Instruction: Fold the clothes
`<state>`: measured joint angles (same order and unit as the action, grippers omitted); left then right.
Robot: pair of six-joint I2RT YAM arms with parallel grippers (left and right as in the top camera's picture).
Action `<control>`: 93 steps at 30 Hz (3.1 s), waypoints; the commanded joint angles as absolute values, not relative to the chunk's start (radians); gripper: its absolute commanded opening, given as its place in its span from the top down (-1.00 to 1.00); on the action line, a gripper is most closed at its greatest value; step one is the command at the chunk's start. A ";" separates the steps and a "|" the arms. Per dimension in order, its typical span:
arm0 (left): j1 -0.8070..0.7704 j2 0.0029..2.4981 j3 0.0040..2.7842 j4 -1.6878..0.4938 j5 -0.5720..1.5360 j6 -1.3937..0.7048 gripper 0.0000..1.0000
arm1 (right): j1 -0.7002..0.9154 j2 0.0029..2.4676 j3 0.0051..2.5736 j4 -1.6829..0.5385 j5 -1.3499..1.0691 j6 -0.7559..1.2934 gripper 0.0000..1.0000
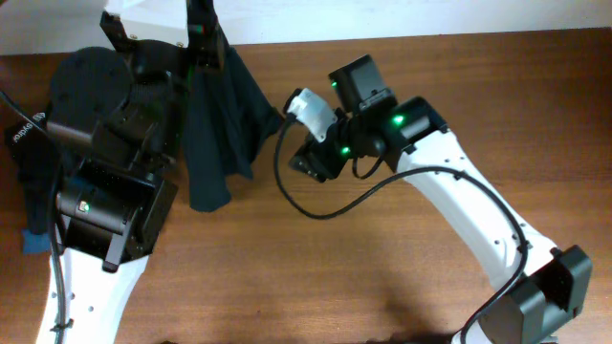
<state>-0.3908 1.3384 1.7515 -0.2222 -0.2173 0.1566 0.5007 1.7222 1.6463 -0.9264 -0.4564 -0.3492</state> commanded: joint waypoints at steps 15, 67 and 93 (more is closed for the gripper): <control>-0.393 1.314 1.764 -0.211 -0.228 0.155 0.99 | 0.630 1.726 1.547 -0.811 -0.452 -0.362 -0.23; -0.393 1.314 1.764 -0.221 -0.228 0.155 0.99 | 0.631 1.843 1.475 -0.519 -0.362 -0.358 0.48; -0.393 1.314 1.764 -0.237 -0.229 0.156 0.99 | 0.627 1.839 1.475 -0.477 -0.302 -0.308 0.92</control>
<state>-0.3908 1.3384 1.7515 -0.2298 -0.2173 0.1566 0.6235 1.8374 1.4799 -0.4599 -0.3477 -0.3428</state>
